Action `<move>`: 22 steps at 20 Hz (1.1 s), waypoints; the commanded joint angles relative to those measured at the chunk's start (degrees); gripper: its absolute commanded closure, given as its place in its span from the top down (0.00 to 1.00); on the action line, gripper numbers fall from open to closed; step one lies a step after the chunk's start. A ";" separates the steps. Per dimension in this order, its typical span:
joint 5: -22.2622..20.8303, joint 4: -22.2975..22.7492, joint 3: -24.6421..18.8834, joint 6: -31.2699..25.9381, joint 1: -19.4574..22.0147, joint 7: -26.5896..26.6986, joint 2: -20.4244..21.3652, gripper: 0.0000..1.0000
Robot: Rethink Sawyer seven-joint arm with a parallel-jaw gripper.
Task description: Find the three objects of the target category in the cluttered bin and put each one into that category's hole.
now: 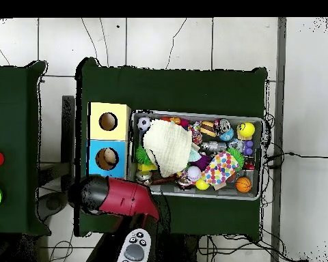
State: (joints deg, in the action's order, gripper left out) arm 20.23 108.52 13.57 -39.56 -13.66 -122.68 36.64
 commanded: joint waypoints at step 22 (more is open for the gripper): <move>-3.08 -6.46 -2.19 -17.58 9.08 -8.69 8.44 1.00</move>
State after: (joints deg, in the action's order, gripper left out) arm 18.35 105.51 14.13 -54.62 -4.56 -122.67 45.06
